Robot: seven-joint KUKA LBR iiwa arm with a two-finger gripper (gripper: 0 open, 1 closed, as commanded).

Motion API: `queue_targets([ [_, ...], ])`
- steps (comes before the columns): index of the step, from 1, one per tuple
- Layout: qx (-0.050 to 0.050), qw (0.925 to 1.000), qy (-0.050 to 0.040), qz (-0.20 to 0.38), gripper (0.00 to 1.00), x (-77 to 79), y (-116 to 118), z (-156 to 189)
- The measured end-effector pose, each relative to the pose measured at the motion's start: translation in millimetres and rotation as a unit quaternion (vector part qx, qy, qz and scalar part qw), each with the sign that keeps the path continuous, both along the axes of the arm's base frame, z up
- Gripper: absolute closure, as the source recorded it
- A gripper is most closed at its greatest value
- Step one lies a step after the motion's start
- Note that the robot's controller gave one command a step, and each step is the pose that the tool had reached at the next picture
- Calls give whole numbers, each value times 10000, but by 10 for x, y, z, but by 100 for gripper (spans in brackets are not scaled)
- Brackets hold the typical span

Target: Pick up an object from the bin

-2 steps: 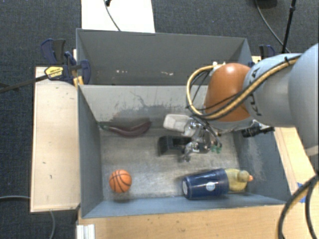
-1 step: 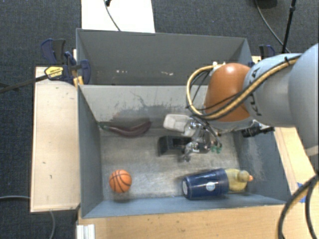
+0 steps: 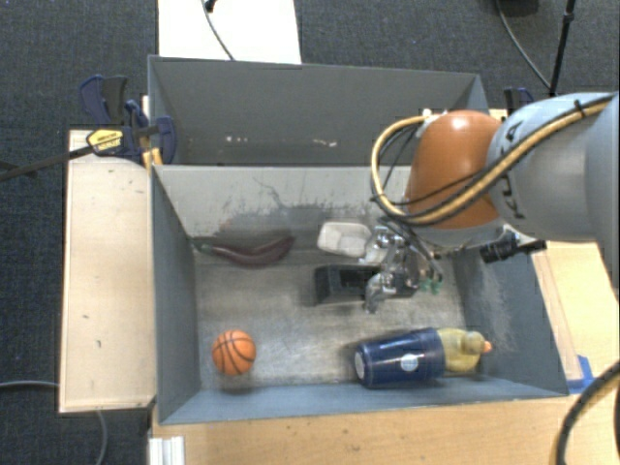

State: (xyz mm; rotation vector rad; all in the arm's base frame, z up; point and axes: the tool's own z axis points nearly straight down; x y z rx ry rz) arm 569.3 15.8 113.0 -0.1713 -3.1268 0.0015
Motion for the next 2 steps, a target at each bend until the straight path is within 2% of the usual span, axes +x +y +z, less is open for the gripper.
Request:
queue_targets([
  [1, 2, 10000, -14, 31, 100, 9, -5, 689],
  [2, 0, 10000, -35, -9, 100, -37, -26, 1664],
])
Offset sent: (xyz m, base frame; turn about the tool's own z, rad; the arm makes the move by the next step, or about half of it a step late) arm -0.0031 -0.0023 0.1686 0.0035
